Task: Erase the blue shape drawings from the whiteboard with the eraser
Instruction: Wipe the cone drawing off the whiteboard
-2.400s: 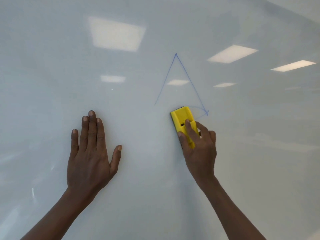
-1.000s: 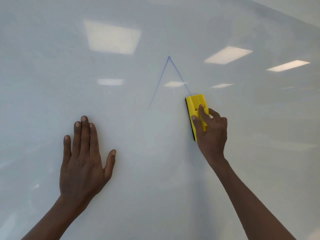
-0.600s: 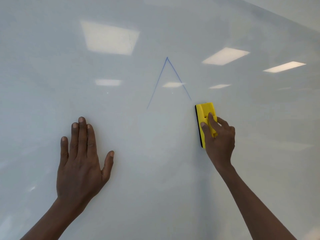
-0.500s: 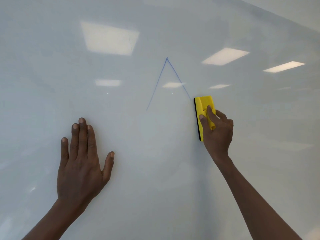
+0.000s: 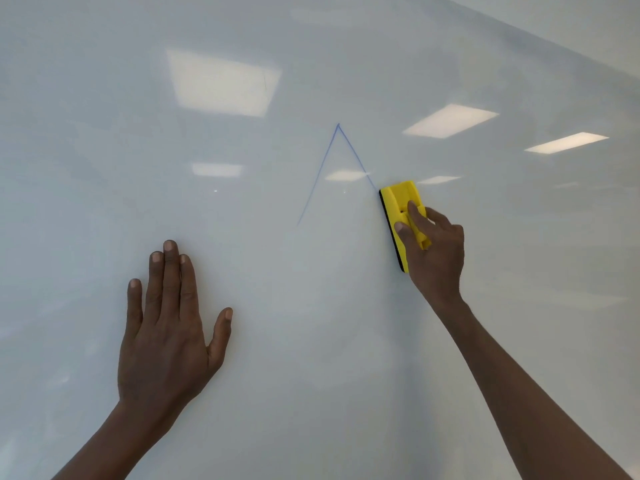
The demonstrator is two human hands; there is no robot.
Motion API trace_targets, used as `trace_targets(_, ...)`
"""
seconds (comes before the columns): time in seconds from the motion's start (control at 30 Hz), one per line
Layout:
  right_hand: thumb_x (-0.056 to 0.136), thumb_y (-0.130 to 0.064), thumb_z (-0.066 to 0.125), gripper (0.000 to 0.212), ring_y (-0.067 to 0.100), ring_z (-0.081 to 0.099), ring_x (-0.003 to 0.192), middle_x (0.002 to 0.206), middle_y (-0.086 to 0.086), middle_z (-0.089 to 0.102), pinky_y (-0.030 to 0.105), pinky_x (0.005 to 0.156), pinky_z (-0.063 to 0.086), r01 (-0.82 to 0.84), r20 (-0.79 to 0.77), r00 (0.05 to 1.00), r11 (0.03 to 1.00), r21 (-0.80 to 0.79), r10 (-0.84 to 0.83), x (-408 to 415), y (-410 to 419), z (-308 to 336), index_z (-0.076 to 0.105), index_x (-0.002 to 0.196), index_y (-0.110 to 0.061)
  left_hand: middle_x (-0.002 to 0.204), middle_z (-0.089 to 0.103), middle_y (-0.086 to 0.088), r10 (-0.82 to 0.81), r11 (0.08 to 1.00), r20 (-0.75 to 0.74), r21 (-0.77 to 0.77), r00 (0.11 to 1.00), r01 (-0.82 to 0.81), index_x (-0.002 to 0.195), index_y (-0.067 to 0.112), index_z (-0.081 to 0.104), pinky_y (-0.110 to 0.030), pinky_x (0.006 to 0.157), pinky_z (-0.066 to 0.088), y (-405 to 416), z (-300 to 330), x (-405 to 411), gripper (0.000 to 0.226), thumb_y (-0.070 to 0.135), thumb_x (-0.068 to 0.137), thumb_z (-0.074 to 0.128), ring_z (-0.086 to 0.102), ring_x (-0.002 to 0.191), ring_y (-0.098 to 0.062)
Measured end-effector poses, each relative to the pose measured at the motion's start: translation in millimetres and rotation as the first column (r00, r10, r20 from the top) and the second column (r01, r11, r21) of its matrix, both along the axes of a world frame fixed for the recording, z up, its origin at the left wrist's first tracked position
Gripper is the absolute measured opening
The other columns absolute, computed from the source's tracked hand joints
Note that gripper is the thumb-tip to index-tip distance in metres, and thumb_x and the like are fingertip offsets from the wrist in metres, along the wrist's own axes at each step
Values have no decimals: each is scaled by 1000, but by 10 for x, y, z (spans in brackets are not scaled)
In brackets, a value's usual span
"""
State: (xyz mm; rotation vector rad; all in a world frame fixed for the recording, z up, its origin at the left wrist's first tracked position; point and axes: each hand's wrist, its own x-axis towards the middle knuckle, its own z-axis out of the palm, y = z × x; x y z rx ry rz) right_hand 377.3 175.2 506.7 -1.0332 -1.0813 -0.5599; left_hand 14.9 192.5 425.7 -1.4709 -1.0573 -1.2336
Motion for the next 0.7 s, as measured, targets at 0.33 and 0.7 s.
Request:
trace_targets(0.33, 94, -46, 61, 37, 24, 46, 105, 132, -5, 60, 33, 74, 46, -13, 201, 980, 999, 35, 5, -230, -25, 95, 61, 130, -38, 176, 5, -17, 1, 1000, 6, -3, 1000, -1, 164, -7, 19, -48, 131, 6, 7, 2, 4, 85, 50, 102, 34, 10, 163, -32)
trace_targets(0.7, 96, -46, 57, 39, 29, 45, 110, 134, 2, 59, 36, 79, 46, 25, 175, 984, 999, 28, -30, -499, -17, 742, 60, 134, -34, 176, 6, -16, 5, 1000, 8, -1, 1000, -5, 163, -7, 19, -49, 131, 8, 2, 3, 7, 85, 50, 102, 35, 11, 163, -32)
